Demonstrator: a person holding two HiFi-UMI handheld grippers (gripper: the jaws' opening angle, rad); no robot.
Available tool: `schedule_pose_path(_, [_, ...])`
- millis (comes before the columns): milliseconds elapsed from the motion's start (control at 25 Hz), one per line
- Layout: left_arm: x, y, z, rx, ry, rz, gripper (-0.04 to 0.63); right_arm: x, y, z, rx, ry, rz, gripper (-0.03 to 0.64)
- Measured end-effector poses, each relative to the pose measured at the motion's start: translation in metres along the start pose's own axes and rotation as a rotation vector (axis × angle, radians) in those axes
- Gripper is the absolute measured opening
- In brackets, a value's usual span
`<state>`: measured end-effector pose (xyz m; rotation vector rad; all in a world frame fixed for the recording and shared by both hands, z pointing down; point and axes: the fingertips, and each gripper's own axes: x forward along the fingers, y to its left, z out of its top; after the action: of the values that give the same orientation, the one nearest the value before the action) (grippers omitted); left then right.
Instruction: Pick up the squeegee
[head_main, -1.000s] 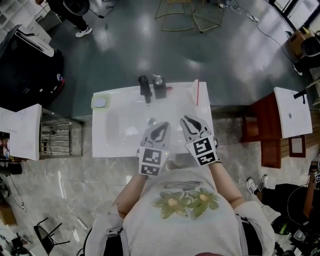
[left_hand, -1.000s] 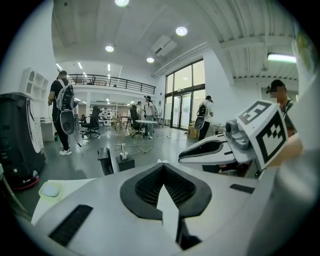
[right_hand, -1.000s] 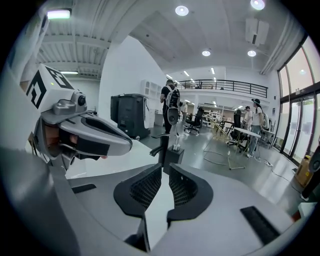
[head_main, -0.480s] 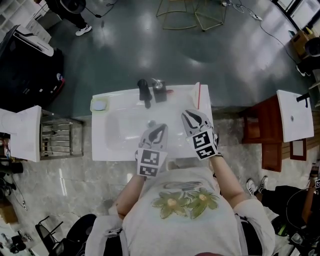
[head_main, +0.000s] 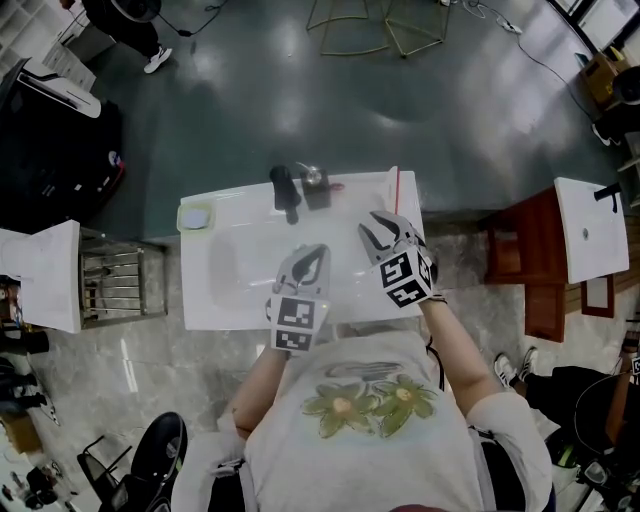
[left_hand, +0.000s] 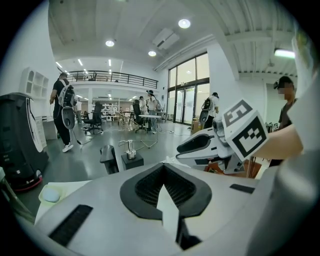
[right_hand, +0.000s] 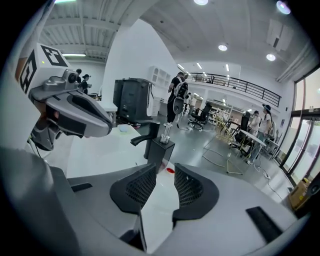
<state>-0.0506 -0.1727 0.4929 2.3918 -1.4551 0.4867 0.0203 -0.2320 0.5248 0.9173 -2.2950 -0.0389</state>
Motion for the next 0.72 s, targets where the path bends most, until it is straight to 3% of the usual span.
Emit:
schedule_pose_path(520, [0.01, 0.009, -0.006, -0.006, 0.019, -0.001, 0.009, 0.033, -0.014, -0.011, -0.147, 0.063, -0.004, 0.087])
schedule_pose_path(720, [0.016, 0.012, -0.006, -0.002, 0.029, 0.001, 0.009, 0.045, -0.02, -0.019, -0.148, 0.074, 0.016, 0.097])
